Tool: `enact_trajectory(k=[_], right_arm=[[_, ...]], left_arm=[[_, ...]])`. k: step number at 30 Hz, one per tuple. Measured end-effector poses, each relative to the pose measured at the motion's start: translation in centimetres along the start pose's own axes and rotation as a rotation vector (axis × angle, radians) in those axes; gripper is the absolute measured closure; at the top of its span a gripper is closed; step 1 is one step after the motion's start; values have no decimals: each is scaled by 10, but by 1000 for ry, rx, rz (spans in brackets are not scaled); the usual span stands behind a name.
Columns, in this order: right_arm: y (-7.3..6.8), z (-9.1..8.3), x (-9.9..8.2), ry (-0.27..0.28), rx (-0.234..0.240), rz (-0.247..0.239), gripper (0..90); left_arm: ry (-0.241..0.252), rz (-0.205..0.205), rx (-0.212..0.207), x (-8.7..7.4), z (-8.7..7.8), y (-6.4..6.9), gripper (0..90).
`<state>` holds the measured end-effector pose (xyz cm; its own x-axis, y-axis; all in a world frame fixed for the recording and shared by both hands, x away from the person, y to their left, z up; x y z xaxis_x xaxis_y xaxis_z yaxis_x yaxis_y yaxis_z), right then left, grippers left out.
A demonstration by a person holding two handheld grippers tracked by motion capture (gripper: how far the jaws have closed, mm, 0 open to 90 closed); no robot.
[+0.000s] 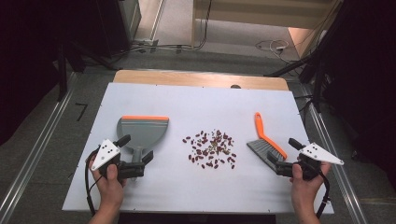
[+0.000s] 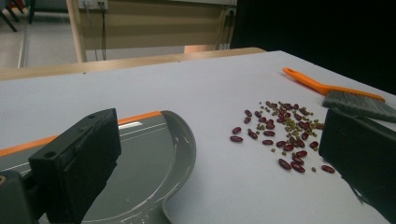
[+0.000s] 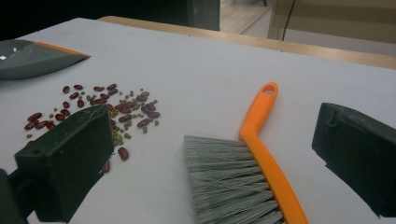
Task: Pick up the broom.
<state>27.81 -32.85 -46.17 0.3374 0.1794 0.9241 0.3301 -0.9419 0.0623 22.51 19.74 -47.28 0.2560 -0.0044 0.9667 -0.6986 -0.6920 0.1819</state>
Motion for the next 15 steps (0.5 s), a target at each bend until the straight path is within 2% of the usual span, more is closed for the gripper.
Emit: enact_trajectory(k=[11, 15], right_arm=[[0, -4, 10, 23, -11, 19, 0], [1, -4, 21, 31, -18, 17, 0]], left_arm=[[11, 4, 3, 1, -1, 3, 0], [5, 11, 0, 1, 0, 3, 0]])
Point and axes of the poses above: each handheld gripper's, and its own axes: z roughly forward along the jaws, x roughly out of its top, y roughly to its right, the point moved 1 cm from there along z, roughly forward along the jaws, and after that the axes turned 15 degrees about -x, right-handed, at the moved point
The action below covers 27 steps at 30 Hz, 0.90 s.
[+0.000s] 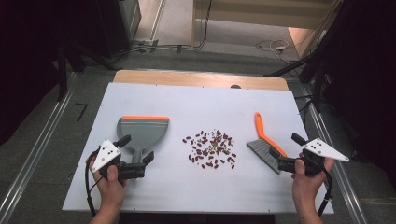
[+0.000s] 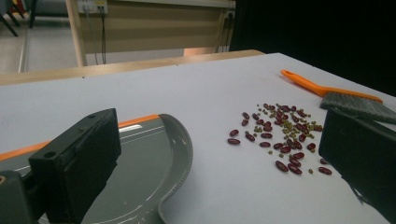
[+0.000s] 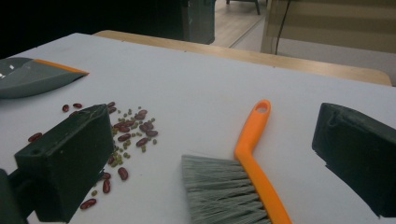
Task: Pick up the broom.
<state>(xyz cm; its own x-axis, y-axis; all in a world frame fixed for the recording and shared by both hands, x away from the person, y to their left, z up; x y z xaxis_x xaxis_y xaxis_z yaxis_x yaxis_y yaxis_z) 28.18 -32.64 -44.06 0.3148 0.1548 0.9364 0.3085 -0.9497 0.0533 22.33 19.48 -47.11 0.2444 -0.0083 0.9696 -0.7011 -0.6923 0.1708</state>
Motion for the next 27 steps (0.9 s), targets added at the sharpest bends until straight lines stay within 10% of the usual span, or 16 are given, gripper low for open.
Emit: enact_trajectory(k=[27], right_arm=[[1, 50, 57, -107, -14, -17, 0]], left_arm=[[-20, 5, -5, -2, 7, 3, 0]])
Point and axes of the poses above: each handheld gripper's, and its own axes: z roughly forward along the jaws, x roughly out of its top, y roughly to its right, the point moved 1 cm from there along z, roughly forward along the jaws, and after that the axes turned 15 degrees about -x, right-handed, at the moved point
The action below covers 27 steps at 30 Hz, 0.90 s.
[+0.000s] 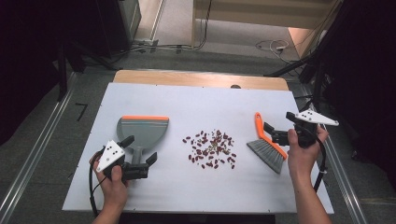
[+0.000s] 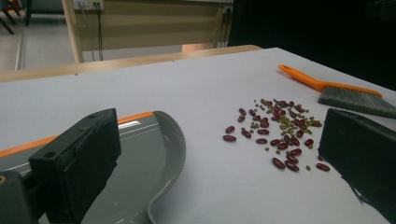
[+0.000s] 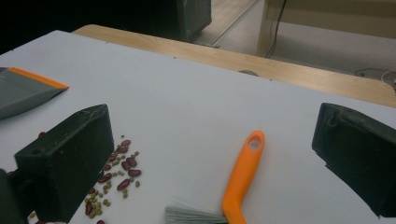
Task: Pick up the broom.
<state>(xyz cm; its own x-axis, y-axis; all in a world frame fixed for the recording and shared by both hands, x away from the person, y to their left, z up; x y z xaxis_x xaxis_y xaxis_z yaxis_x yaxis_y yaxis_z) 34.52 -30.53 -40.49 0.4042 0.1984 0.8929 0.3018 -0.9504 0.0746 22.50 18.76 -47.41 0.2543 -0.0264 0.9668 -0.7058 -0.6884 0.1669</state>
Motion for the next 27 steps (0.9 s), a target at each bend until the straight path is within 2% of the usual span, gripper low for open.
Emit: enact_trajectory(k=[7, 11, 16, 17, 18, 21, 27], right_arm=[[2, 20, 8, -75, -27, -17, 0], [3, 32, 9, -124, -24, -37, 0], [4, 47, 7, -181, -7, -26, 0], [4, 52, 5, -205, -7, -24, 36], [4, 52, 5, -205, -7, -24, 36], [3, 61, 0, -252, 5, -34, 39], [1, 69, -5, -302, 1, -52, 51]], left_arm=[[3, -6, 1, 0, 0, -1, 0], [-3, -5, 2, 0, -1, -2, 0], [-4, -4, 0, 0, 0, -2, 0], [-5, -4, 0, 0, -1, -2, 0], [-6, -3, 0, 0, -1, -2, 0], [-8, -3, -1, 0, -1, -2, 0], [-10, -4, -4, 0, -1, -2, 0]])
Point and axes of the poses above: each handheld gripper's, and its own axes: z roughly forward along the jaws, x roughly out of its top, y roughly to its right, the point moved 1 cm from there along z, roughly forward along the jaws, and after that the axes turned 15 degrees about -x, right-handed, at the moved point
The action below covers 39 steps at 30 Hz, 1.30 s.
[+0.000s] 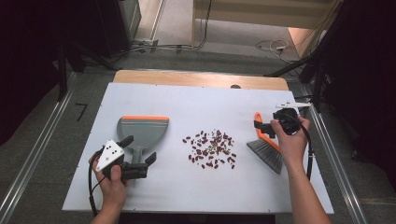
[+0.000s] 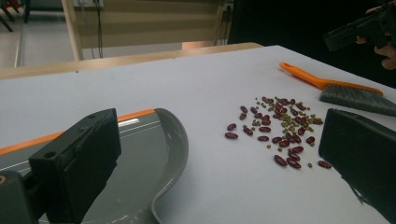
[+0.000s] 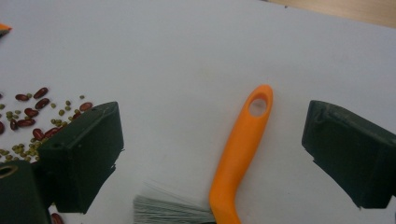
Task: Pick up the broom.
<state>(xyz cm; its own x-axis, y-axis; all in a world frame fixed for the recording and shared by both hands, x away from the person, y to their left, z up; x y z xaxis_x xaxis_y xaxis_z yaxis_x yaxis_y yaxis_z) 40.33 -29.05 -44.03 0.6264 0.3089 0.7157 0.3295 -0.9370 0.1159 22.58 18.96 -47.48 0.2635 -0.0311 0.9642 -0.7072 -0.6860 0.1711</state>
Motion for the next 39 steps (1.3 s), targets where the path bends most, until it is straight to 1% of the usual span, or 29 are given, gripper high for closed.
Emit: enact_trajectory(k=[1, 4, 6, 7, 8, 9, 10, 11, 12, 13, 14, 15, 16, 17, 18, 19, 21, 25, 26, 27, 30, 31, 32, 34, 35, 36, 37, 38, 39], right_arm=[[-2, 4, -1, -20, -17, -9, 75], [-3, 9, -2, -52, -13, -17, 129], [-4, 13, -4, -74, -21, -24, 145], [-4, 13, -4, -74, -21, -24, 145], [-5, 16, -5, -101, -38, -31, 176], [-5, 16, -5, -101, -38, -31, 176], [-6, 20, -7, -129, -59, -33, 209], [-7, 22, -7, -143, -67, -33, 218], [-7, 22, -7, -143, -67, -33, 218], [-8, 26, -9, -165, -94, -36, 241], [-8, 28, -10, -168, -107, -39, 273], [-8, 28, -10, -168, -107, -39, 273], [-9, 30, -12, -178, -108, -20, 321], [-9, 30, -12, -178, -108, -20, 321], [-10, 33, -14, -193, -94, -15, 355], [-11, 34, -14, -203, -96, -26, 369], [-11, 36, -15, -213, -97, -31, 380], [-10, 42, -21, -257, -85, -8, 404], [-11, 43, -22, -267, -97, -13, 403], [-11, 44, -24, -273, -110, -22, 404], [-11, 44, -25, -267, -113, -28, 410], [-11, 44, -26, -270, -128, -35, 443], [-11, 44, -26, -270, -128, -35, 443], [-13, 43, -26, -272, -149, -52, 462], [-14, 42, -26, -281, -160, -39, 479], [-14, 42, -26, -281, -160, -39, 479], [-15, 42, -26, -289, -166, -22, 491], [-16, 41, -26, -299, -172, -17, 534], [-16, 41, -26, -299, -172, -17, 534]], left_arm=[[0, 0, 0, 0, 0, 0, 0], [-2, 3, -3, 0, 1, 0, 0], [-1, 1, -3, 0, 1, 0, 0], [-1, 1, -3, 0, 1, 0, 0], [-1, 0, -3, 0, 1, 0, 0], [-4, 2, -3, 0, 1, 0, 0], [-4, 1, -3, 0, 1, 0, 0], [-4, 1, -4, -1, 1, 0, 0], [-6, 1, -4, -1, 1, 0, 0], [-7, 0, -5, -1, 1, 0, 0], [-7, -1, -6, -1, 2, 0, 0], [-9, -1, -7, -1, 2, 1, 0], [-8, -2, -7, -1, 2, 1, 0], [-7, -2, -6, -1, 2, 1, 0], [-7, -2, -6, -1, 2, 1, 0], [-7, -3, -6, -1, 2, 1, 0], [-8, -3, -6, -1, 2, 1, 0], [-9, -4, -7, -1, 2, 1, 0], [-8, -4, -7, -1, 2, 1, 0], [-7, -5, -6, -1, 2, 1, 0], [-7, -5, -5, -1, 2, 1, 0], [-7, -5, -6, -1, 2, 1, 0], [-7, -5, -6, -1, 2, 1, 0], [-8, -5, -4, -1, 1, 2, 0], [-9, -4, -2, 0, 1, 2, 0], [-10, -2, -2, 0, 1, 2, 0], [-9, -3, -3, 0, 1, 2, 0], [-9, -3, -3, 0, 1, 2, 0], [-9, -3, -2, 0, 1, 3, 0]])
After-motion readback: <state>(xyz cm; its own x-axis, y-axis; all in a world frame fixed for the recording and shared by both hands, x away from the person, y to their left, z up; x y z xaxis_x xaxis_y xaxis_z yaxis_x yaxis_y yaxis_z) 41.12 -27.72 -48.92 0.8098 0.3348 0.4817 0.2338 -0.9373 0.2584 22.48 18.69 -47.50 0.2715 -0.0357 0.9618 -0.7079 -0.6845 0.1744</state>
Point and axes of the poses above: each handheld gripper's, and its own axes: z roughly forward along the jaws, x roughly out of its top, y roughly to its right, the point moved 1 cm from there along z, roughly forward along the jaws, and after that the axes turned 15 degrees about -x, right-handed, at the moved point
